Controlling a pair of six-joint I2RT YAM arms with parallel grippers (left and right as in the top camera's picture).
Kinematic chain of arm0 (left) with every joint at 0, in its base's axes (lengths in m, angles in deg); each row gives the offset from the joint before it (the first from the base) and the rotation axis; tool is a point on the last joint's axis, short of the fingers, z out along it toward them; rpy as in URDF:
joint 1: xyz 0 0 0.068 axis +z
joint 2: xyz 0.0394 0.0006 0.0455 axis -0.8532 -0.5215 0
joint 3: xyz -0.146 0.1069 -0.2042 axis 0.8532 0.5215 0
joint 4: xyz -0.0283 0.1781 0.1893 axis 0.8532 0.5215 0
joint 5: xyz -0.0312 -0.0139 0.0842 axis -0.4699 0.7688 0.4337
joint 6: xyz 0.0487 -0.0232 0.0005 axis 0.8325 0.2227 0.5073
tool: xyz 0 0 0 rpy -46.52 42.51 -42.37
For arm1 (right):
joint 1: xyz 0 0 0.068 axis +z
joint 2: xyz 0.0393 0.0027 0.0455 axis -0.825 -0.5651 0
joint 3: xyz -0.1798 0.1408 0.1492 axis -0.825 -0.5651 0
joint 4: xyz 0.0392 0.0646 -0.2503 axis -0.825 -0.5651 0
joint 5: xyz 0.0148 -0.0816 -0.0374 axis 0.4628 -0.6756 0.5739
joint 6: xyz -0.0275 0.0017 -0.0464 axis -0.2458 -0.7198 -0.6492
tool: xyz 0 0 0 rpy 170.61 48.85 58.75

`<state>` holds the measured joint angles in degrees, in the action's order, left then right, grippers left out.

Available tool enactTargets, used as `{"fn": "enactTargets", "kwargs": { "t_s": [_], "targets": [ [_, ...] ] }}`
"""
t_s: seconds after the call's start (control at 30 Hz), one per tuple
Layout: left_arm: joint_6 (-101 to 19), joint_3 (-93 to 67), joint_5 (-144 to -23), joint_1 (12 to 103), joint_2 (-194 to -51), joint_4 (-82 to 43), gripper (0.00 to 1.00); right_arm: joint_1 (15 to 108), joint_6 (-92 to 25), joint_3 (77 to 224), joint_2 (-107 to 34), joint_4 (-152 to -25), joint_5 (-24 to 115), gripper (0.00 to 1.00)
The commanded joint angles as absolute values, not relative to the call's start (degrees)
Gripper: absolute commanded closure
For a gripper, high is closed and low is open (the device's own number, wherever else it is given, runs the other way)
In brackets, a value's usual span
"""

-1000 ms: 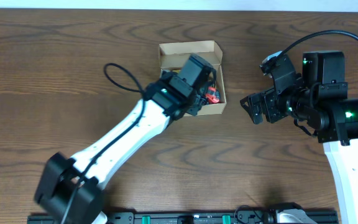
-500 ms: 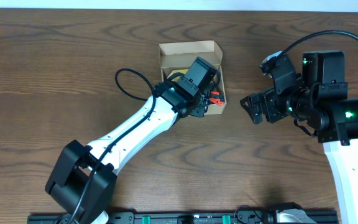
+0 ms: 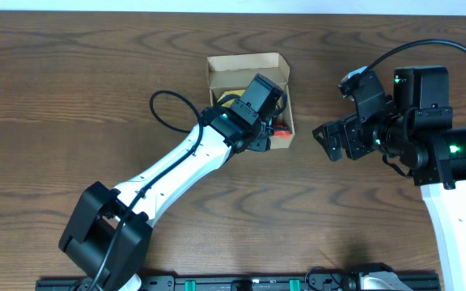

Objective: Pack container
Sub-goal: 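Lift the left gripper out of the box and move it aside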

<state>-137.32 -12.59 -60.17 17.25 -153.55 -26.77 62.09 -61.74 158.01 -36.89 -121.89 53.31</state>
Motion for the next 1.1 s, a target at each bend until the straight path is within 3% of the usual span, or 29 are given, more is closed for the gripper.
{"fn": "enactTargets", "kwargs": {
  "t_s": [0.0, 0.17, 0.37, 0.6, 0.7, 0.9, 1.03, 1.07],
  "targets": [
    [-139.11, -13.46, -58.7, 17.33, -154.42, -27.1, 0.27, 62.05, -62.48, 158.14, -36.56, -121.87, 53.88, 0.01],
    [-133.78, -13.46, -58.27, 17.44, -154.4, -30.99, 0.21, 62.05, -62.48, 158.14, -36.56, -121.87, 53.88, 0.01],
    [-115.13, -13.48, -58.31, 17.97, -153.18, -39.41, 0.06, 62.05, -62.48, 158.14, -36.56, -121.89, 53.88, 0.01],
    [-98.11, -13.48, -57.98, 20.87, -148.26, -38.84, 0.11, 62.05, -62.48, 158.14, -36.56, -121.89, 53.88, 0.01],
    [-92.73, -13.48, -56.08, 23.32, -146.23, -36.41, 0.22, 62.05, -62.48, 158.14, -36.56, -121.87, 53.88, 0.01],
    [-85.63, -13.48, -56.89, 30.38, -142.25, -30.64, 0.22, 62.05, -62.48, 158.14, -36.56, -121.89, 53.88, 0.01],
    [-68.56, -13.48, -57.02, 34.56, -140.37, -29.94, 0.2, 62.05, -62.48, 158.14, -36.56, -121.89, 53.88, 0.01],
    [-63.9, -13.48, -56.98, 35.47, -140.24, -29.94, 0.25, 62.05, -62.48, 158.14, -36.56, -121.87, 53.88, 0.01]
  ]
}}
